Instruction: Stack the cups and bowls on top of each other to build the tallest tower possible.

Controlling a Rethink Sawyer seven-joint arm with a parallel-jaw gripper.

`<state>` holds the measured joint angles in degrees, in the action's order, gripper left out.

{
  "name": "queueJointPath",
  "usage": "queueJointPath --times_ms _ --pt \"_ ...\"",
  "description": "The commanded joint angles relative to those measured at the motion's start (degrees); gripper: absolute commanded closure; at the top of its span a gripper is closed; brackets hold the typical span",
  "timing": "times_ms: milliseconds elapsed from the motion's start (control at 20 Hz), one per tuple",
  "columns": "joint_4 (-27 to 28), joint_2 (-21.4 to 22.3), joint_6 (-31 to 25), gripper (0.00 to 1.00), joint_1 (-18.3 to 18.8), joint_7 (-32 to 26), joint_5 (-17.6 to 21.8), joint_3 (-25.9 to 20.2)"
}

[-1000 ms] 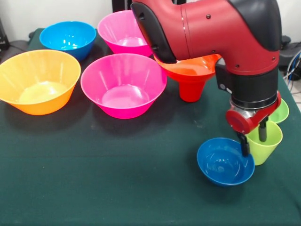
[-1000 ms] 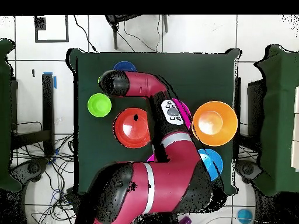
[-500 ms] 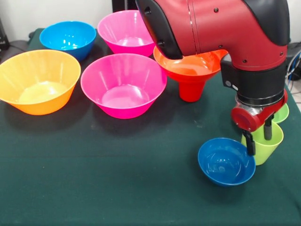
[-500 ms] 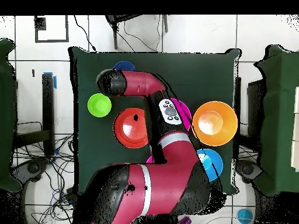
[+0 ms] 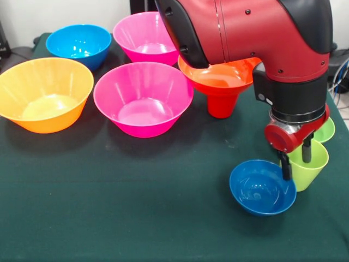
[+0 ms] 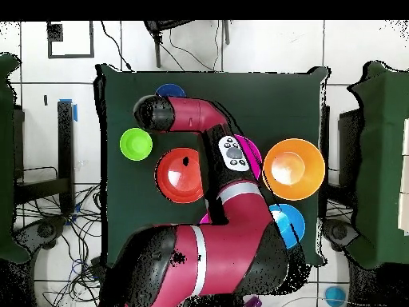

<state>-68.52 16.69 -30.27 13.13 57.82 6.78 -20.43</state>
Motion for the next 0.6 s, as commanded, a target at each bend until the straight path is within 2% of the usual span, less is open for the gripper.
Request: queueJointPath --times_ms 50,450,500,600 --pt "1.9 -0.5 -4.8 0.0 -1.2 2.1 4.2 1.7" --pt "2.7 -0.8 -6.6 0.0 -1.5 1.8 3.8 2.0" --pt "2.7 -0.8 -6.7 1.0 -1.6 1.7 3.6 2.0" --pt "2.8 -0.8 -6.8 1.0 -1.6 1.7 3.6 2.1"
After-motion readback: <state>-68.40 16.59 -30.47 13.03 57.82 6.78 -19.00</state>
